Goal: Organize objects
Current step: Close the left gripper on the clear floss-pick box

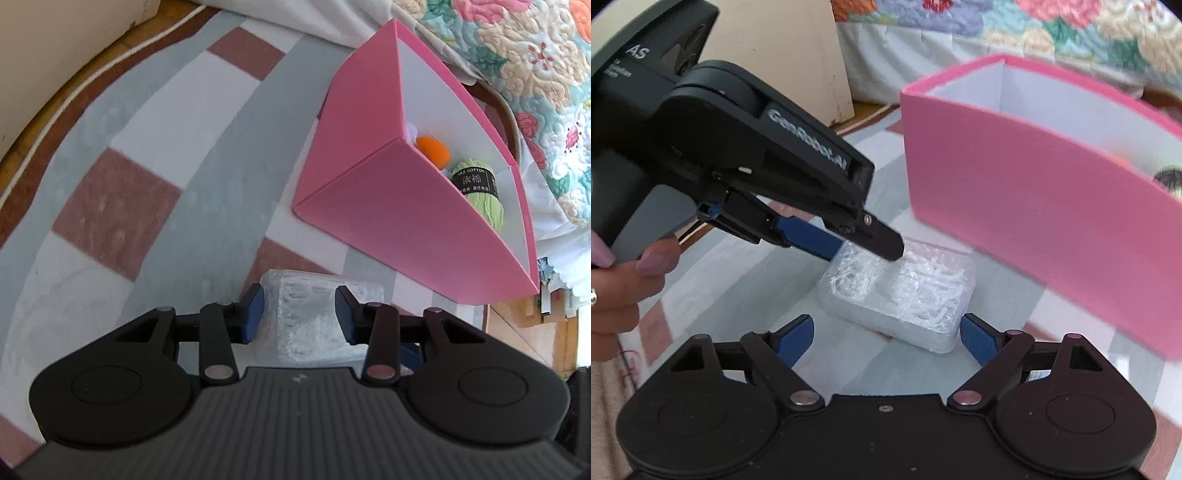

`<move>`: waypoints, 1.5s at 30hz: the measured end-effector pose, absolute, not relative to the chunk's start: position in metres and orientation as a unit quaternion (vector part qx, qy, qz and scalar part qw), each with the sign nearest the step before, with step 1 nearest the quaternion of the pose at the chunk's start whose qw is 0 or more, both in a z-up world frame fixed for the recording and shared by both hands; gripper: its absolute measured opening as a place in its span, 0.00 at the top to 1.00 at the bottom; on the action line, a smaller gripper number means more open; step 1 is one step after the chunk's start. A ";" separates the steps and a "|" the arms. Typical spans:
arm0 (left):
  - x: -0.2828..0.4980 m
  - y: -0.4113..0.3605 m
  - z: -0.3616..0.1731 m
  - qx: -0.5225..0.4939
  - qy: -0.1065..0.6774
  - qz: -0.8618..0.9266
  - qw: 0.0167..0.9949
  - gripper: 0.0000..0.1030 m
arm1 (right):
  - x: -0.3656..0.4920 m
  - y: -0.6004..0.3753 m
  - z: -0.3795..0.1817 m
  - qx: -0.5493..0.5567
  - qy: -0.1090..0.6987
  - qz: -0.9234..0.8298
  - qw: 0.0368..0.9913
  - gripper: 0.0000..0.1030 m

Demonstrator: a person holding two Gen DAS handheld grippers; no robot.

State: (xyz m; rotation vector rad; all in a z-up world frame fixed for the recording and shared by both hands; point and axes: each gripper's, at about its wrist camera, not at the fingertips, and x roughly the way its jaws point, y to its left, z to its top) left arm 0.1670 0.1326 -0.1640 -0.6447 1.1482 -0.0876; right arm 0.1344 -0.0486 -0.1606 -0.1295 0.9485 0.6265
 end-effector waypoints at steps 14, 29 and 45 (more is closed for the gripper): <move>0.166 0.128 -0.172 -0.295 0.552 -0.044 0.779 0.53 | 0.133 -0.050 -0.168 -0.034 0.473 0.280 0.835 0.09; 0.166 0.129 -0.179 -0.311 0.547 -0.051 0.776 0.49 | 0.121 -0.040 -0.169 -0.065 0.455 0.290 0.840 0.23; 0.161 0.127 -0.176 -0.311 0.544 -0.054 0.778 0.51 | 0.098 -0.022 -0.164 -0.109 0.450 0.272 0.843 0.29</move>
